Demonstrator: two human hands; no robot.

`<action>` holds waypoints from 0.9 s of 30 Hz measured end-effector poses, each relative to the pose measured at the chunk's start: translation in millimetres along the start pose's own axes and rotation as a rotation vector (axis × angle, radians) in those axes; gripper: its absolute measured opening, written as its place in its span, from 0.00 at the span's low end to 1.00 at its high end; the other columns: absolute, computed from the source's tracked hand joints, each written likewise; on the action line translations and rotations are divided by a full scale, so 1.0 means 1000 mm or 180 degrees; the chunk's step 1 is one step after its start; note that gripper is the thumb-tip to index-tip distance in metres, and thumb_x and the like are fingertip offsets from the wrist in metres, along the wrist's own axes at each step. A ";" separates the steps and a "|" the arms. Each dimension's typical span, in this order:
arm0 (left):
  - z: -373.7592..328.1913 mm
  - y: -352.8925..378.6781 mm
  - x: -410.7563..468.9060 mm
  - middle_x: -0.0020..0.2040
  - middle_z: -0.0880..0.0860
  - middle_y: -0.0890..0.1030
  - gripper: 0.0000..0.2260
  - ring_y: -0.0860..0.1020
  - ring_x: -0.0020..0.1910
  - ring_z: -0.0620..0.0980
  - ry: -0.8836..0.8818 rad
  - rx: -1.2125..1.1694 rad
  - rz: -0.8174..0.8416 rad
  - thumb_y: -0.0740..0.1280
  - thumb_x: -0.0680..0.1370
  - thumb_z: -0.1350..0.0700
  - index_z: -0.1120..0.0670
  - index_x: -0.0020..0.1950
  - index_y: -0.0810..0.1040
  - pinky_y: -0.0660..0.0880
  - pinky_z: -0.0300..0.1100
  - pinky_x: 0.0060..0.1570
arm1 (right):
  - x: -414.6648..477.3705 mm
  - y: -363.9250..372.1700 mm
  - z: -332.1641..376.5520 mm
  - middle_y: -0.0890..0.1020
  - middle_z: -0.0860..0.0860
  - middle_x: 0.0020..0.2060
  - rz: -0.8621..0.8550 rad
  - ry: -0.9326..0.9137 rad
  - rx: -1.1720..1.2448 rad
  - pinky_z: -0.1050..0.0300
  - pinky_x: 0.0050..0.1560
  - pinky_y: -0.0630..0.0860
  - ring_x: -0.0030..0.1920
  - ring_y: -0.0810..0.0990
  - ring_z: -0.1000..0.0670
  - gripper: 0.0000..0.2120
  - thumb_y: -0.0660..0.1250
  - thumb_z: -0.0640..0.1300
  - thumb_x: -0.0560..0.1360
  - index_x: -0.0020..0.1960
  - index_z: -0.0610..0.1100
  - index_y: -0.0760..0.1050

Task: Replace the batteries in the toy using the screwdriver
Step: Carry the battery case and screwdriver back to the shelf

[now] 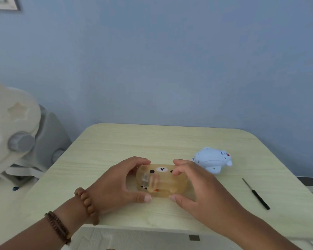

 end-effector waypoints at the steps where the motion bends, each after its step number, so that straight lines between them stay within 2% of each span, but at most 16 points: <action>1: -0.003 0.000 -0.001 0.59 0.37 0.78 0.31 0.77 0.60 0.40 0.0006 -0.0016 -0.0009 0.77 0.64 0.36 0.37 0.64 0.72 0.75 0.38 0.60 | -0.003 0.001 -0.001 0.63 0.73 0.72 0.0014 0.0038 0.0098 0.76 0.61 0.63 0.70 0.59 0.73 0.20 0.73 0.57 0.73 0.60 0.62 0.68; 3: -0.008 0.001 -0.003 0.57 0.37 0.79 0.27 0.78 0.58 0.41 0.0003 -0.0035 -0.0047 0.74 0.65 0.35 0.38 0.61 0.74 0.75 0.37 0.58 | -0.006 -0.001 -0.005 0.66 0.72 0.70 -0.0020 0.0114 0.0334 0.68 0.66 0.67 0.71 0.62 0.70 0.21 0.76 0.57 0.70 0.58 0.62 0.71; 5: -0.011 0.005 -0.003 0.56 0.38 0.80 0.27 0.78 0.57 0.41 -0.0020 -0.0072 -0.0051 0.75 0.64 0.35 0.38 0.60 0.74 0.75 0.38 0.58 | -0.008 -0.006 -0.011 0.71 0.71 0.66 -0.0120 0.0221 0.0525 0.64 0.66 0.71 0.68 0.69 0.66 0.24 0.80 0.56 0.67 0.58 0.63 0.72; 9: -0.016 0.014 -0.002 0.56 0.38 0.79 0.33 0.77 0.58 0.40 0.0012 -0.0066 0.0085 0.77 0.62 0.33 0.37 0.64 0.74 0.75 0.37 0.59 | -0.015 -0.010 -0.021 0.70 0.75 0.63 0.0066 0.0498 0.0646 0.75 0.54 0.70 0.60 0.71 0.73 0.38 0.82 0.58 0.63 0.67 0.67 0.68; 12: -0.022 0.020 0.001 0.55 0.39 0.78 0.29 0.77 0.56 0.43 0.0100 0.0061 0.0225 0.78 0.64 0.35 0.39 0.63 0.76 0.74 0.37 0.56 | -0.017 -0.011 -0.027 0.73 0.72 0.61 0.0285 0.0655 0.0734 0.76 0.54 0.70 0.59 0.73 0.74 0.43 0.82 0.59 0.62 0.72 0.65 0.66; 19: -0.027 0.022 0.005 0.54 0.40 0.79 0.27 0.78 0.54 0.44 0.0039 0.0070 0.0381 0.81 0.63 0.39 0.40 0.59 0.78 0.74 0.36 0.54 | -0.015 -0.015 -0.033 0.77 0.67 0.60 0.0489 0.0818 0.0874 0.65 0.61 0.76 0.58 0.77 0.67 0.41 0.84 0.58 0.59 0.68 0.65 0.70; 24: -0.028 0.021 0.006 0.54 0.40 0.79 0.26 0.78 0.54 0.44 0.0039 0.0119 0.0407 0.81 0.62 0.39 0.40 0.57 0.78 0.75 0.37 0.53 | -0.016 -0.012 -0.032 0.77 0.68 0.57 0.0390 0.0769 0.0863 0.72 0.56 0.73 0.57 0.75 0.70 0.39 0.84 0.57 0.60 0.67 0.64 0.71; 27: -0.029 0.021 0.006 0.54 0.40 0.79 0.26 0.78 0.53 0.44 0.0030 0.0132 0.0471 0.80 0.62 0.38 0.38 0.57 0.77 0.76 0.39 0.53 | -0.019 -0.009 -0.033 0.76 0.68 0.58 0.0353 0.0804 0.0888 0.71 0.57 0.72 0.58 0.75 0.69 0.40 0.83 0.59 0.59 0.67 0.65 0.70</action>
Point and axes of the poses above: each hand's wrist, its own x-axis towards the middle knuckle, its own y-axis out of the palm, z = x × y, the point moved 7 cm from there along x, towards the middle knuckle
